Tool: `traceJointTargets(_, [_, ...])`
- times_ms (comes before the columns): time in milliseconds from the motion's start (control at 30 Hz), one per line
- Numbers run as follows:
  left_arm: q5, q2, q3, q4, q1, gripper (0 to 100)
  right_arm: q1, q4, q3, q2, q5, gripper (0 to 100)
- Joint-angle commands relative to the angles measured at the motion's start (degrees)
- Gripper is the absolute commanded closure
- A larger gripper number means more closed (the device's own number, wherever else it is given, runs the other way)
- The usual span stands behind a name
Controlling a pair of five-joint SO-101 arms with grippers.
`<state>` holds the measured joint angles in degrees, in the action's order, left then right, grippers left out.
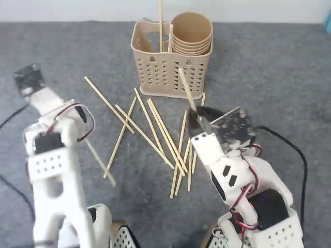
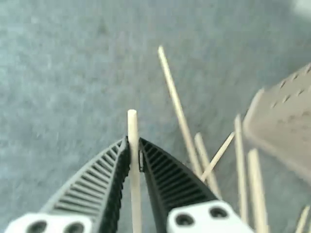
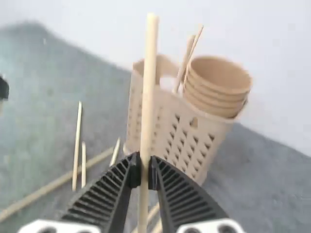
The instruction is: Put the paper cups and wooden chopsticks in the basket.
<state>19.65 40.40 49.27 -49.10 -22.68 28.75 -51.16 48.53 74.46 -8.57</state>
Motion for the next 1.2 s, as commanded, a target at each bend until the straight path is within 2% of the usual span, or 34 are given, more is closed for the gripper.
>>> traceJointTargets(0, [4.0, 12.1, 9.7, 14.3, 0.5, 99, -0.7, 10.1, -3.1, 0.7, 8.8, 99.0])
traceJointTargets(133, [4.1, 20.1, 23.2, 27.4, 0.4, 99, -0.7, 21.6, -2.9, 0.6, 16.1, 99.0])
traceJointTargets(267, [4.2, 28.3, 33.1, 37.5, 0.5, 99, -0.7, 34.3, -3.2, -3.6, 19.3, 98.7])
traceJointTargets(467, [8.1, 38.1, 39.9, 41.0, 0.6, 99, -0.6, 56.1, -5.4, -19.3, 19.6, 98.6])
traceJointTargets(567, [7.7, 41.3, 42.9, 43.3, 4.2, 99, 1.1, 62.3, -12.6, -30.1, 19.6, 98.6])
traceJointTargets(667, [6.4, 43.8, 47.8, 49.9, 8.0, 99, 1.3, 63.0, -24.5, -42.3, 19.3, 98.6])
traceJointTargets(933, [5.9, 44.0, 47.6, 48.7, 8.9, 99, -0.7, 62.8, -60.7, -78.3, 19.2, 98.7])
traceJointTargets(1167, [5.8, 44.0, 47.6, 48.5, 8.9, 99, -1.5, 56.3, -79.7, -98.1, 15.7, 98.9])
